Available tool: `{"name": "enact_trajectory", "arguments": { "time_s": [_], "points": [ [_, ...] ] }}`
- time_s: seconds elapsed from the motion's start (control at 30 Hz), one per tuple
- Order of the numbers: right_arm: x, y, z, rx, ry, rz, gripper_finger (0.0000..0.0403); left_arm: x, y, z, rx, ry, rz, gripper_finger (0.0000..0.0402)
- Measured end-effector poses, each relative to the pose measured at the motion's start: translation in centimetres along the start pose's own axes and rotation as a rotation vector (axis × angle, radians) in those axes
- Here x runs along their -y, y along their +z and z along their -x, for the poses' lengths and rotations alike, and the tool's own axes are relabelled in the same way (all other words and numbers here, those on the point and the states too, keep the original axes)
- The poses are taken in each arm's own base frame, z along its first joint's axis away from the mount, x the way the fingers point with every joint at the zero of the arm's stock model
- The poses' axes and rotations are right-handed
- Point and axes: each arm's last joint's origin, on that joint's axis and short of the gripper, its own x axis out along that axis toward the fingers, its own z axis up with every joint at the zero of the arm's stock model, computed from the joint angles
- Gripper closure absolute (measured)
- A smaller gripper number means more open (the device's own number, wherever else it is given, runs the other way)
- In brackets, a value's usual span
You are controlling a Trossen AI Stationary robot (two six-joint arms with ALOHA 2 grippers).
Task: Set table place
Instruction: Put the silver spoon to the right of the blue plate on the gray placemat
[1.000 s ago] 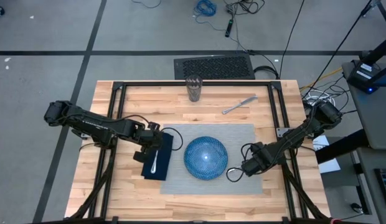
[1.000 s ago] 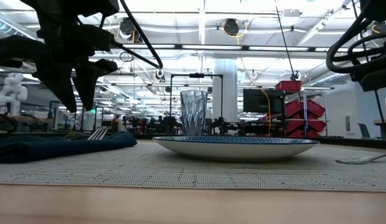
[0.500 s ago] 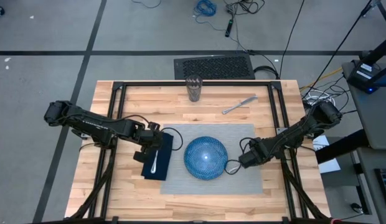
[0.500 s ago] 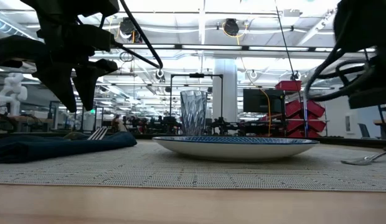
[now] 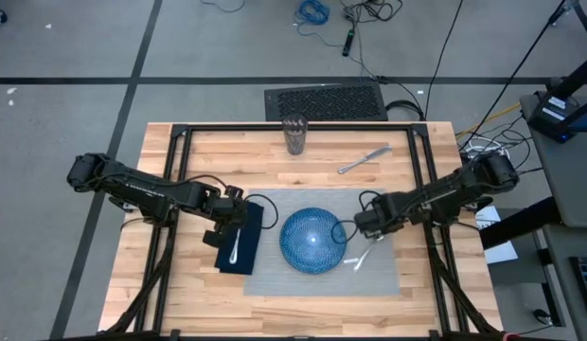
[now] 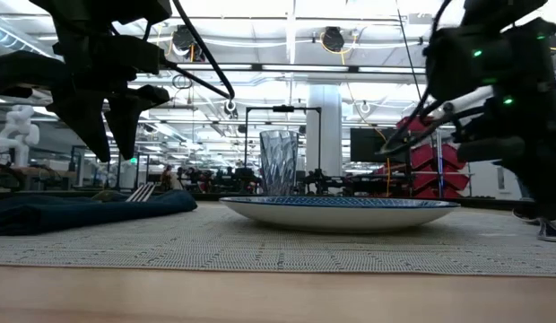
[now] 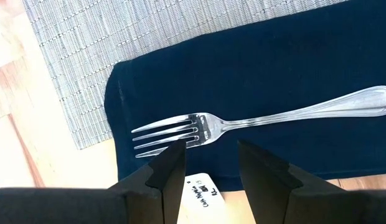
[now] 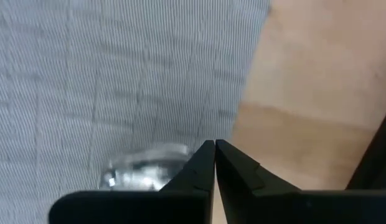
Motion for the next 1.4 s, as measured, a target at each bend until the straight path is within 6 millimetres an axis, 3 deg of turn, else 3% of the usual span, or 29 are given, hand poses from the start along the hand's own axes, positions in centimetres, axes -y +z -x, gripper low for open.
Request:
{"name": "enact_trajectory", "arguments": {
  "time_s": [0.23,0.4,0.57,0.8,1.07,1.27,1.4],
  "points": [
    [-0.1,2.4,0.0,0.011,0.038,0.009,0.0403,0.0,0.0,0.0,0.000,0.000,0.000,0.0272],
    [1.3,2.3,0.1,-0.015,-0.098,-0.027,0.0403,0.0,0.0,0.0,-0.001,0.000,0.000,0.0272],
    [1.1,1.3,1.1,0.008,-0.013,-0.050,0.0403,0.0,0.0,0.0,-0.002,-0.001,0.000,0.0272],
    [-1.7,-2.2,3.9,0.060,0.271,-0.028,0.0397,0.0,0.0,0.0,-0.002,-0.001,0.000,0.0272],
    [-2.5,-6.0,3.9,-0.028,0.373,-0.096,0.0329,0.0,0.0,0.0,-0.004,-0.001,0.000,0.0272],
    [-2.4,-6.3,3.9,-0.038,0.364,-0.151,0.0271,0.0,-0.1,0.0,-0.008,-0.002,-0.001,0.0272],
    [-2.4,-5.5,3.6,-0.026,0.322,-0.176,0.0257,0.0,-0.1,0.0,-0.008,-0.003,-0.001,0.0272]
  ]
}}
